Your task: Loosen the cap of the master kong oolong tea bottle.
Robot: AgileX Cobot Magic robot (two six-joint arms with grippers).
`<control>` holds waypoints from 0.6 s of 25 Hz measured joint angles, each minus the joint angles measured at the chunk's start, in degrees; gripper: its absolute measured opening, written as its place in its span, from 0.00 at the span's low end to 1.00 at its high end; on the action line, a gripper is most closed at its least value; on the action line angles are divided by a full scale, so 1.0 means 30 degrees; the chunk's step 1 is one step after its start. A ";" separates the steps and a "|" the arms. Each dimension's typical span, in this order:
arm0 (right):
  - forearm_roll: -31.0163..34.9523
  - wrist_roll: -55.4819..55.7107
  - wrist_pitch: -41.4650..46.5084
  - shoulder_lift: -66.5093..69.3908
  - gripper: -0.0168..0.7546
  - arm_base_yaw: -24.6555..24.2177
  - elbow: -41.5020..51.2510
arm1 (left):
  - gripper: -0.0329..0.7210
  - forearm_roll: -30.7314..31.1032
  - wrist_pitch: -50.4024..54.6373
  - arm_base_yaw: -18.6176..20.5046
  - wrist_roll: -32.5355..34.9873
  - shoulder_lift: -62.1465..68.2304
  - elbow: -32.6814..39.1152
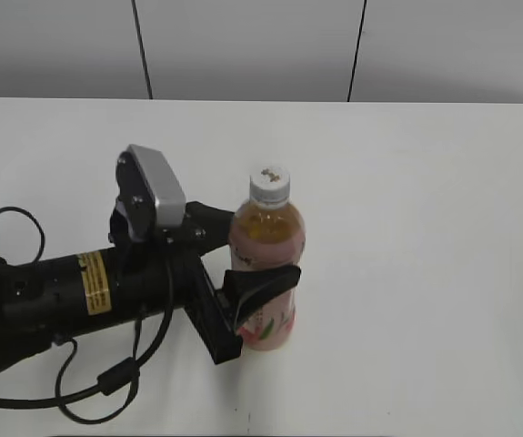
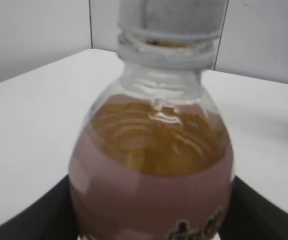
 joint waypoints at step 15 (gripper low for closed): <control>0.5608 -0.3333 0.0000 0.6642 0.48 0.0000 -0.2037 | 0.64 -0.0134 -0.1573 0.0000 -0.0006 0.1202 -0.0062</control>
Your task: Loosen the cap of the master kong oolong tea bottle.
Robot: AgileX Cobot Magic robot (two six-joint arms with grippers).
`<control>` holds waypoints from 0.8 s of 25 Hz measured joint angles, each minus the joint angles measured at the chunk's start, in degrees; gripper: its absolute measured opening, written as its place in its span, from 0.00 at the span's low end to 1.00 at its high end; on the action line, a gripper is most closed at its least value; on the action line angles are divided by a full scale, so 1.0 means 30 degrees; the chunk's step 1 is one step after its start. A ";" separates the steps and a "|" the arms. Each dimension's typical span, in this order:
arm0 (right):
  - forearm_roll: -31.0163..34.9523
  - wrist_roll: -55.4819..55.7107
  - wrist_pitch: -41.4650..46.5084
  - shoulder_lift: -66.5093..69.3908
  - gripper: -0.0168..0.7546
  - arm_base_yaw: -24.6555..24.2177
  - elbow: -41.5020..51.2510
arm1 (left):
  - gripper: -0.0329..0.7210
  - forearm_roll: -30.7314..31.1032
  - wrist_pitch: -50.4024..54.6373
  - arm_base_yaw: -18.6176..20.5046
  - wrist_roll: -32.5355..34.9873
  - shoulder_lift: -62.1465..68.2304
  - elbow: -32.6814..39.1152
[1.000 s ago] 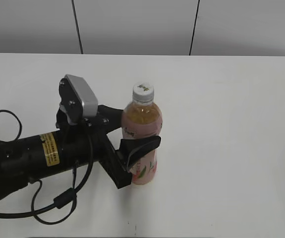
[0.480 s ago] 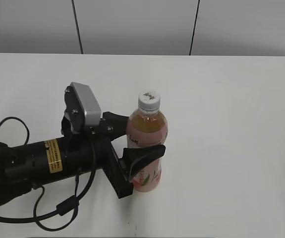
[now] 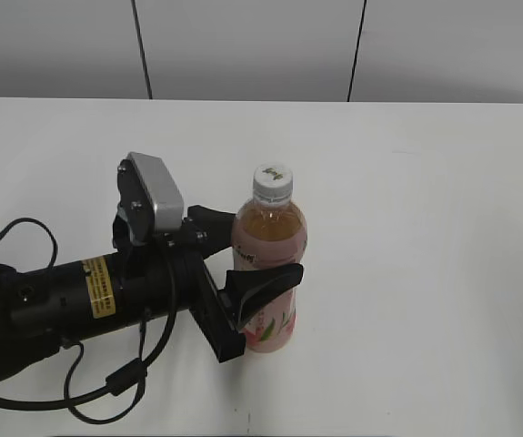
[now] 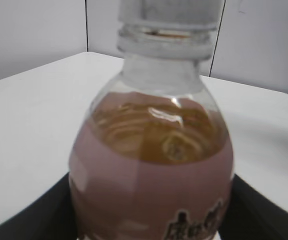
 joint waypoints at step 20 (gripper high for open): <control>-0.1290 0.5394 0.2270 2.0871 0.45 1.1832 -1.4166 | 0.64 -0.0080 -0.0020 0.0000 -0.0017 0.0000 0.0000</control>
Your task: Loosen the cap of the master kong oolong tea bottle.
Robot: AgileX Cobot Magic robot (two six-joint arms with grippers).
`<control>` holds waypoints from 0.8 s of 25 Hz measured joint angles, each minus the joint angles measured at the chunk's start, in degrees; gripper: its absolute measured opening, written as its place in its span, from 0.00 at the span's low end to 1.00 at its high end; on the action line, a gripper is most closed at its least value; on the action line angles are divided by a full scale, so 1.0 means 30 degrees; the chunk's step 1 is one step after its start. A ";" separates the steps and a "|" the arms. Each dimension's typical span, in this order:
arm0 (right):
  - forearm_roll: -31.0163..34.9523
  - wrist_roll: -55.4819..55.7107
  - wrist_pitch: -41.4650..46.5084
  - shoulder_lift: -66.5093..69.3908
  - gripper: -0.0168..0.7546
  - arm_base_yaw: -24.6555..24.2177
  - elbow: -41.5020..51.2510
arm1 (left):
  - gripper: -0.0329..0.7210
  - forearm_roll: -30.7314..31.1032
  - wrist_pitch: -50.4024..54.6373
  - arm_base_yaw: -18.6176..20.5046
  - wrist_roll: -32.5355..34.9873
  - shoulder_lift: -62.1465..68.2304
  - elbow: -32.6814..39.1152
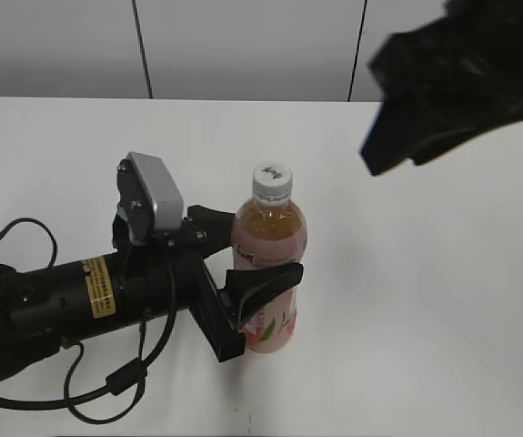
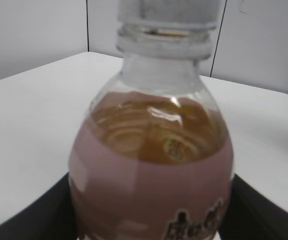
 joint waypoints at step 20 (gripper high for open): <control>-0.2266 0.3092 0.0044 0.5579 0.45 0.3043 -0.5578 | 0.64 0.0000 0.0000 0.0000 0.0000 0.0016 0.0000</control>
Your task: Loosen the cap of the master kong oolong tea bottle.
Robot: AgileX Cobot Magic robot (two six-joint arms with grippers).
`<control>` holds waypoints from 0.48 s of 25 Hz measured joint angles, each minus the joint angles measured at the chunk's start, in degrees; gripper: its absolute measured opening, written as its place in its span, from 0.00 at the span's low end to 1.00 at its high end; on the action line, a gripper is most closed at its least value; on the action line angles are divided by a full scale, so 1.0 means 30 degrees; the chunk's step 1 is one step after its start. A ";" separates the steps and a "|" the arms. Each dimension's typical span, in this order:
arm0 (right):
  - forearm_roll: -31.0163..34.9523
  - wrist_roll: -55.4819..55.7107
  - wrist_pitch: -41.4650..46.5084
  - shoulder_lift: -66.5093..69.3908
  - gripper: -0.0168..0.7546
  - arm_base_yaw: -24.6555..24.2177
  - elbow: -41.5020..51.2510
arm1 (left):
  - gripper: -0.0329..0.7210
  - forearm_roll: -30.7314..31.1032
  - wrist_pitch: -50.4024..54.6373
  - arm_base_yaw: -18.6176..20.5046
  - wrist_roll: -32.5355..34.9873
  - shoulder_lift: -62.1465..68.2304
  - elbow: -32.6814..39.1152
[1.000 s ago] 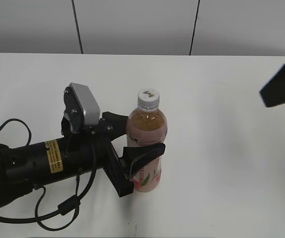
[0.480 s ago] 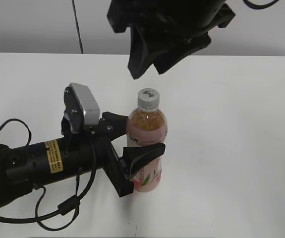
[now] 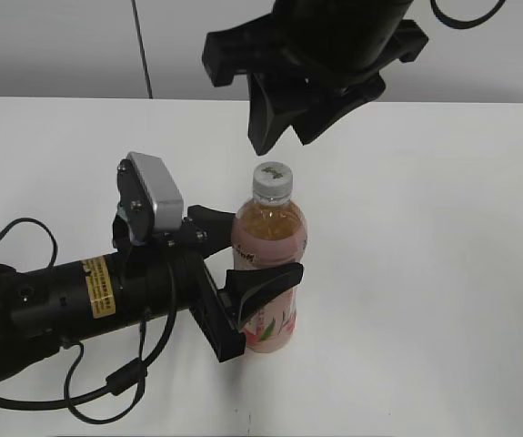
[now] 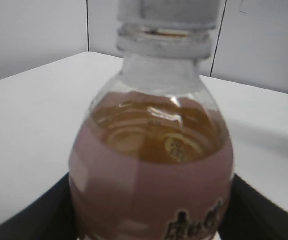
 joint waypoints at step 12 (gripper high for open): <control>0.0357 0.0055 0.0020 0.1258 0.45 0.0000 0.0000 | 0.64 -0.0044 0.0000 0.0000 0.0000 0.0000 0.0000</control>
